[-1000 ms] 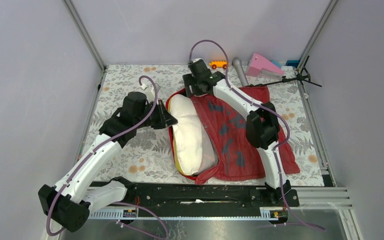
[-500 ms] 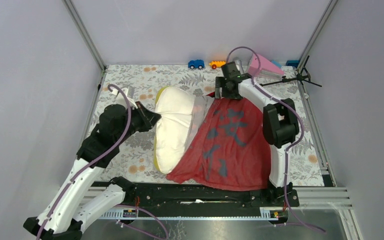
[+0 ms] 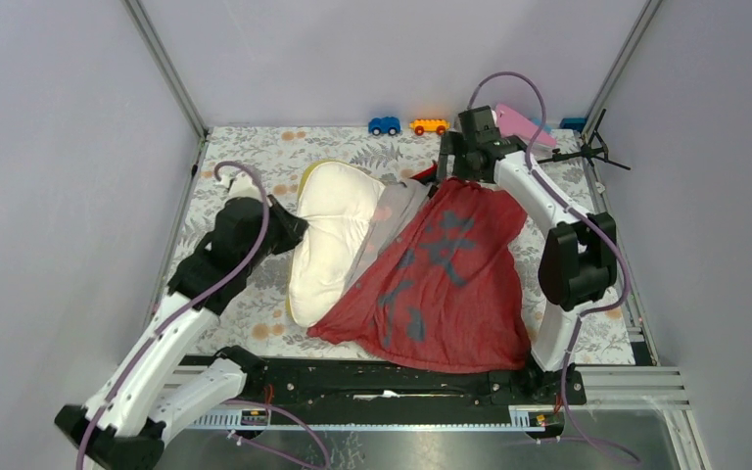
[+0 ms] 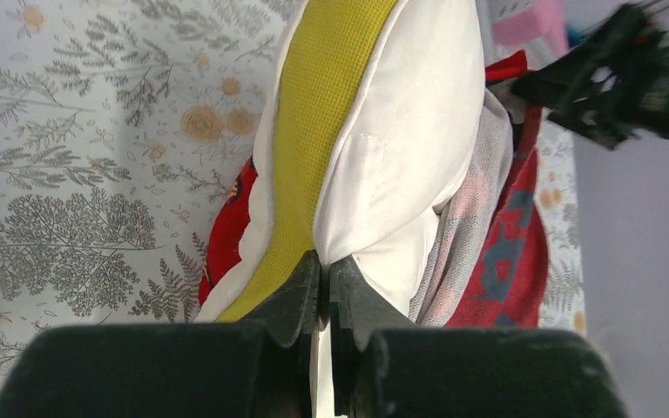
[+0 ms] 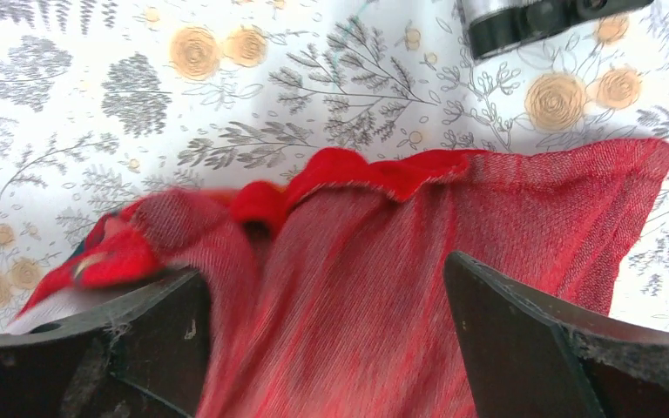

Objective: Remove the pillowcase from the pillow

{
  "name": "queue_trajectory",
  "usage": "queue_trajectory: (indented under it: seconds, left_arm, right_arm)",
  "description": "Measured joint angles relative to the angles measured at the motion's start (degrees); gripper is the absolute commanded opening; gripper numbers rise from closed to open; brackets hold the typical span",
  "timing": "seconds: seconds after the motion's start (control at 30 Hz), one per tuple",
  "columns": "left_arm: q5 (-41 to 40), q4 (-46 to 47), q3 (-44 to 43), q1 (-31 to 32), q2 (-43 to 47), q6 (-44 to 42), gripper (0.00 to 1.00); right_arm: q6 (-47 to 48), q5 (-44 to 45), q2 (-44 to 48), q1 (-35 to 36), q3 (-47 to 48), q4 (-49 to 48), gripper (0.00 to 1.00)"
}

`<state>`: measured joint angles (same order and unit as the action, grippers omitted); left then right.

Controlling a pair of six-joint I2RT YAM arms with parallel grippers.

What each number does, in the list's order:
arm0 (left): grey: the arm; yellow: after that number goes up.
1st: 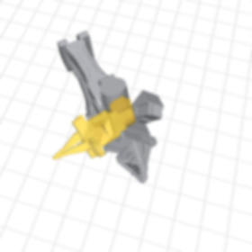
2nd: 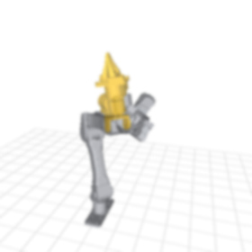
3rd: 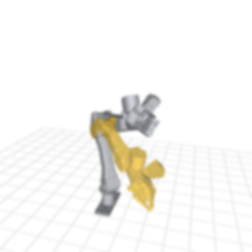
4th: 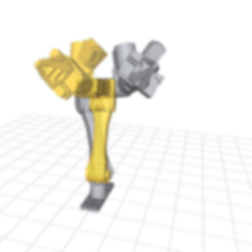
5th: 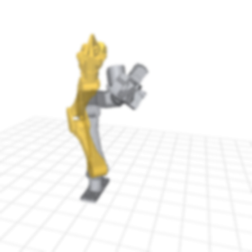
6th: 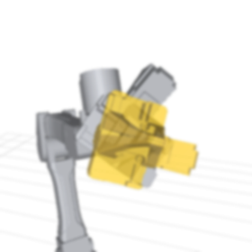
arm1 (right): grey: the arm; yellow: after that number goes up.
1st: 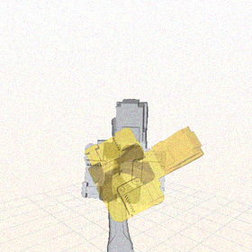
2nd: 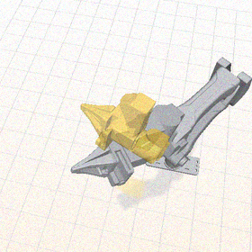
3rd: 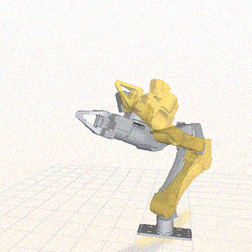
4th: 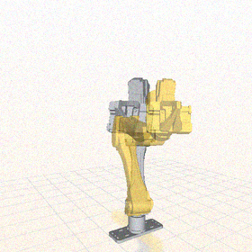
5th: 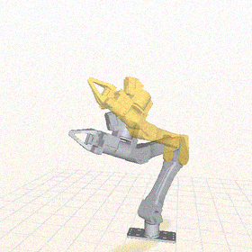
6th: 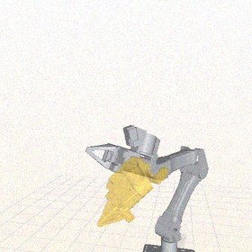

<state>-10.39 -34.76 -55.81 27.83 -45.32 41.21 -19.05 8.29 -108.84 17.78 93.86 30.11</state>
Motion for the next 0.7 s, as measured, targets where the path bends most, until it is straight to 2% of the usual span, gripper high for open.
queue_trajectory:
  seconds: [0.17, 0.37, 0.53, 0.7]
  left_arm:
    - [1.4, 2.0, 0.8, -0.3, -7.1, 0.7, 0.0]
    - [1.6, 3.1, 2.0, -0.5, -9.5, 0.7, 0.0]
    - [1.5, 3.7, 2.0, -0.6, -10.2, 0.6, 0.0]
    - [-1.6, 1.0, 0.7, -0.5, -10.3, -0.9, 0.0]
  right_arm:
    - [2.2, 4.3, 5.8, 7.6, 0.1, 1.2, 1.0]
    - [2.9, 4.5, 11.1, 22.4, -0.1, 0.8, 1.0]
    - [1.6, 4.6, 11.9, 32.5, -2.3, -0.9, 1.0]
    - [-0.3, 4.7, 11.9, 37.3, -9.4, -2.7, 1.0]
